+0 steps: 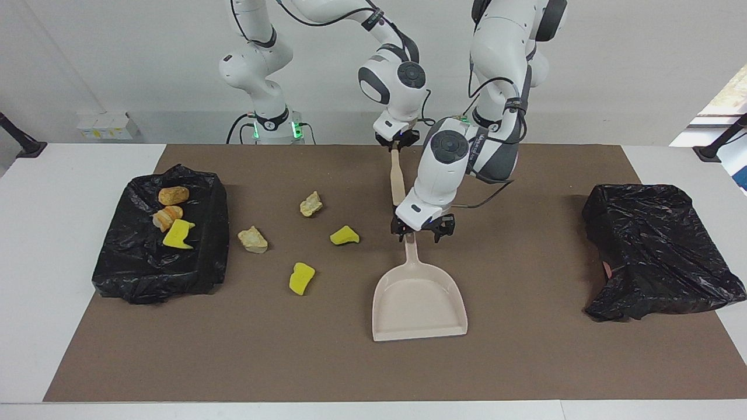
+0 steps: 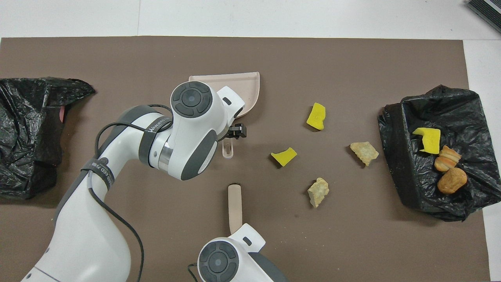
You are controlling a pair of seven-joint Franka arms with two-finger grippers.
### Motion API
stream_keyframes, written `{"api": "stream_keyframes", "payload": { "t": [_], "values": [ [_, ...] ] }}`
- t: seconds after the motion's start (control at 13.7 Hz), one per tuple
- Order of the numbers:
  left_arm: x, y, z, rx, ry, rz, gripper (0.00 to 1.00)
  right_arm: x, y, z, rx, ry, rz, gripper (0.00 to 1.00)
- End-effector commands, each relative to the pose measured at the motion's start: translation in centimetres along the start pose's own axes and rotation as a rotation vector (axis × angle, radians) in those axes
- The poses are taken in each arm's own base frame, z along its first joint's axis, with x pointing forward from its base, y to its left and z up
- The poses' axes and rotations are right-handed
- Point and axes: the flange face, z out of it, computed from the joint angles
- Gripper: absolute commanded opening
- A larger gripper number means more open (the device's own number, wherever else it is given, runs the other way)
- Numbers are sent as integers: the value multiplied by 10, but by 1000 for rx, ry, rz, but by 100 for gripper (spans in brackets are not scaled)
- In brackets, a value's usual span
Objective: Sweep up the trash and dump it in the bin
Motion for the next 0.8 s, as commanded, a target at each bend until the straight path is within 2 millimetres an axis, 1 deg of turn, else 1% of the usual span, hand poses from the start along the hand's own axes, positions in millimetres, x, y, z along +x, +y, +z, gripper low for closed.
{"api": "stream_keyframes", "payload": {
  "t": [0.0, 0.07, 0.15, 0.22, 0.29, 0.36, 0.44, 0.58, 0.66, 0.73],
  "values": [
    [2, 7, 4, -6, 7, -10, 85, -15, 44, -30, 28, 15, 78, 0],
    [1, 8, 3, -7, 9, -7, 69, -15, 63, -42, 26, 16, 101, 0],
    [0, 9, 5, -7, 8, -4, 43, -16, 83, -51, 9, 7, 124, 0],
    [-1, 11, 5, -6, 10, 1, 14, -16, 104, -58, -5, 3, 150, 0],
    [-1, 11, 4, -5, 13, 9, 0, -14, 124, -61, -9, 1, 178, 0],
    [0, 10, 3, 0, 15, 15, 0, -6, 144, -64, -32, -2, 195, 0],
    [3, 6, 1, 1, 18, 12, 0, 2, 158, -64, -79, 0, 191, 0],
    [7, -3, -9, 1, 27, 53, 0, 22, 192, -64, -191, 25, 176, 0],
    [10, -13, -16, 4, 24, 104, 0, 33, 208, -64, -228, 35, 181, 0],
    [8, -21, -29, 3, 25, 156, 0, 48, 225, -65, -244, 35, 181, 0]
  ]
}}
